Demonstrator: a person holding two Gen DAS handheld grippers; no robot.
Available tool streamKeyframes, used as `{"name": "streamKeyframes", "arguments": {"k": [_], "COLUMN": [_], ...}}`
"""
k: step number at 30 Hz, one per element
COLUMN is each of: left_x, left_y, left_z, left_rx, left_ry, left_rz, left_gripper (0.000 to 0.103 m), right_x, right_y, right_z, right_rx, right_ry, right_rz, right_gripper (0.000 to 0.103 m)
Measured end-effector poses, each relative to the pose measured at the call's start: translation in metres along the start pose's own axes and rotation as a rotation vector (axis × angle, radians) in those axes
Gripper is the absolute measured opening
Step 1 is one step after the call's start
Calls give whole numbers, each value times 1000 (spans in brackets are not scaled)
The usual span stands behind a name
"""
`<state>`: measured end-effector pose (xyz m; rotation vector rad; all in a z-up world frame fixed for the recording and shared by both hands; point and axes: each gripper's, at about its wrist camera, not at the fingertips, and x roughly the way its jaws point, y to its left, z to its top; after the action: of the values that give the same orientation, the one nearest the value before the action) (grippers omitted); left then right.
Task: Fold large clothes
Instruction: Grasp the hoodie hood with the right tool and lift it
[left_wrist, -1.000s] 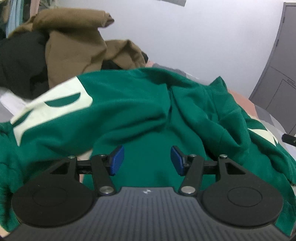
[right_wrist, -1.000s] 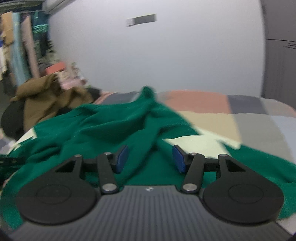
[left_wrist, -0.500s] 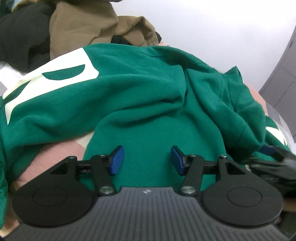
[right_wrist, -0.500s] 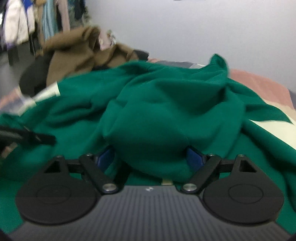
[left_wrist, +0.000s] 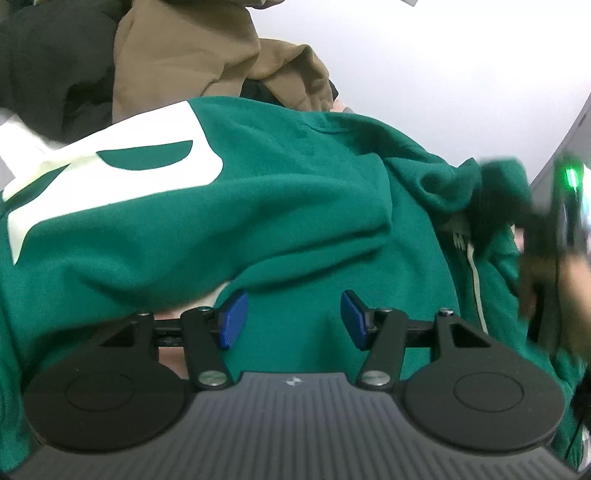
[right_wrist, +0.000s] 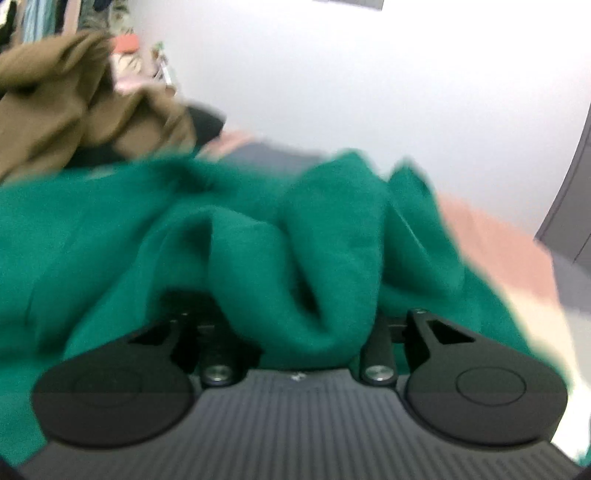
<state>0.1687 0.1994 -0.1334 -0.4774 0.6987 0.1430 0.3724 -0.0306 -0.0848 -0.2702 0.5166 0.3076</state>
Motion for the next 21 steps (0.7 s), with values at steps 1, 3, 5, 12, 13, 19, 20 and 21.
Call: {"name": "streamKeyframes", "arguments": {"k": [1,3,5,12,13,19,20,21], "left_x": [2,8,13,31,34,46,48,47], "left_y": [2,6,9,15,17,21,21,21], "left_z": [2,5,7,5,6,4,4,4], "left_rx": [-2,-3,-1,-18,-28,-54,-54,-58], "left_ry": [-6,-16,-18,-19,-22,-44,-46,-51], "left_rz": [-10,-30,-47,-108,-118,-150,-151,-154], "left_gripper": [61,61,61,61,61,61,61,61], "right_x": [9,24,37,76,85,151,160,165], "right_y": [-4,-9,-13,-15,-15,-8,-7,-6], "right_z": [18,52,86,188,194,177,171,163], "right_rx": [1,18,31,18,21,60,71,82], "right_ry": [-9,-20,-65,-301,-310,-238,-226,-213], "right_rz": [-19,-55,-90,-195,-199,-205,-200,-190], "right_gripper": [27,26,26,26,26,30,33,41]}}
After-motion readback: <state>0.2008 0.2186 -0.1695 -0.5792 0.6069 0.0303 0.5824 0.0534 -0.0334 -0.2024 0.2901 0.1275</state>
